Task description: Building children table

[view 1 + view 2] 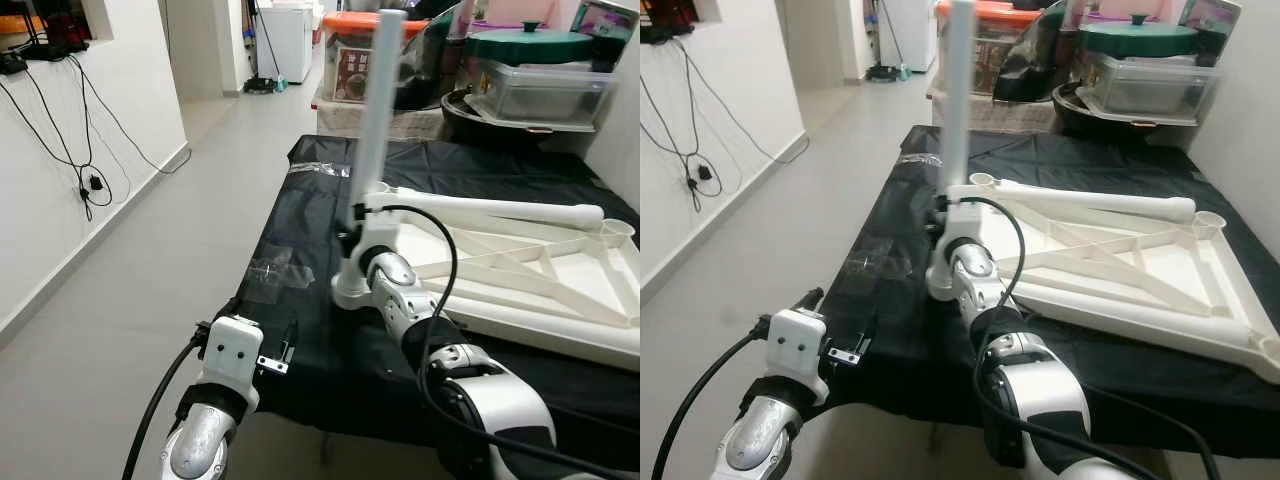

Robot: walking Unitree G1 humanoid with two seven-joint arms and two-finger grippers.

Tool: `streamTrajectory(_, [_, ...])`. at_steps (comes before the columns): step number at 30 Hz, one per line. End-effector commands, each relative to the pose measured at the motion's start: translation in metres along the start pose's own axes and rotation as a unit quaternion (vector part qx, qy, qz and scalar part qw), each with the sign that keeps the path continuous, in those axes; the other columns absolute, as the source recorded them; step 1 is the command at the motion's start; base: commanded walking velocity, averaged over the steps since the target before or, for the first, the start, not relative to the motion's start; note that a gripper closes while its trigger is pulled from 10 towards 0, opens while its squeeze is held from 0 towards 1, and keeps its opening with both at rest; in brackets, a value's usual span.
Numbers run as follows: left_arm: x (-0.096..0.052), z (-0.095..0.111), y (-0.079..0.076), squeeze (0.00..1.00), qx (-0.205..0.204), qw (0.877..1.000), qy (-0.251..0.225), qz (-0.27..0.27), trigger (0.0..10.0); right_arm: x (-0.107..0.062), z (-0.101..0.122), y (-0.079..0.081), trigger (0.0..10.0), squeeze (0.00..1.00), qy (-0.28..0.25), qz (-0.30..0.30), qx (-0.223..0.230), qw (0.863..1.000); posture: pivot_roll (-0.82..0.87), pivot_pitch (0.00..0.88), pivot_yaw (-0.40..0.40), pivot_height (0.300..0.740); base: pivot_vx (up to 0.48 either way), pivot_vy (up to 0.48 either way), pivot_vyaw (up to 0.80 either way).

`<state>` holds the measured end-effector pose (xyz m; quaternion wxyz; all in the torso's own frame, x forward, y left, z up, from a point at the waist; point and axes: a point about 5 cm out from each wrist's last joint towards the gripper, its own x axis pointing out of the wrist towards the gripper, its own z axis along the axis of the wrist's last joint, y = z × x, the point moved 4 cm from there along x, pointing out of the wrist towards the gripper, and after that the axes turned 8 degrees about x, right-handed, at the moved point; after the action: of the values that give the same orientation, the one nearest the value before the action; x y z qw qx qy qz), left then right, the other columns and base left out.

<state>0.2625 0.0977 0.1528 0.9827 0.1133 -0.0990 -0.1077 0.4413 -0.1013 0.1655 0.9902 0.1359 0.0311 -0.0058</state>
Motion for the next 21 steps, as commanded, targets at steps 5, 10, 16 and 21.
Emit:
streamTrajectory(5, [0.0, -0.001, 0.0, 0.0, 0.002, 1.0, 0.003, -0.003, 10.0, -0.007, -0.019, -0.002, 4.8, 0.0, 0.018, -0.073, 0.065, 0.995, 0.03, 0.0, -0.052, 0.74, 0.0, 0.0, 0.0])
streamTrajectory(10, [0.0, -0.001, -0.001, 0.0, 0.0, 1.0, 0.003, -0.004, 10.0, -0.007, -0.011, 0.023, 10.0, 1.0, 0.001, -0.01, 0.091, 0.996, 0.03, 0.0, -0.052, 0.74, 0.0, 0.0, 0.0])
streamTrajectory(16, [0.0, -0.002, -0.001, 0.0, 0.002, 1.0, 0.004, -0.006, 10.0, -0.002, 0.024, 0.045, 10.0, 0.0, -0.042, 0.122, 0.103, 0.986, 0.03, 0.0, -0.054, 0.74, 0.0, 0.0, 0.0])
streamTrajectory(21, [0.0, -0.001, -0.001, 0.0, 0.001, 1.0, 0.003, -0.006, 10.0, -0.004, 0.032, 0.059, 10.0, 0.0, -0.023, 0.229, 0.109, 0.967, 0.03, 0.0, -0.054, 0.74, 0.0, 0.0, 0.0])
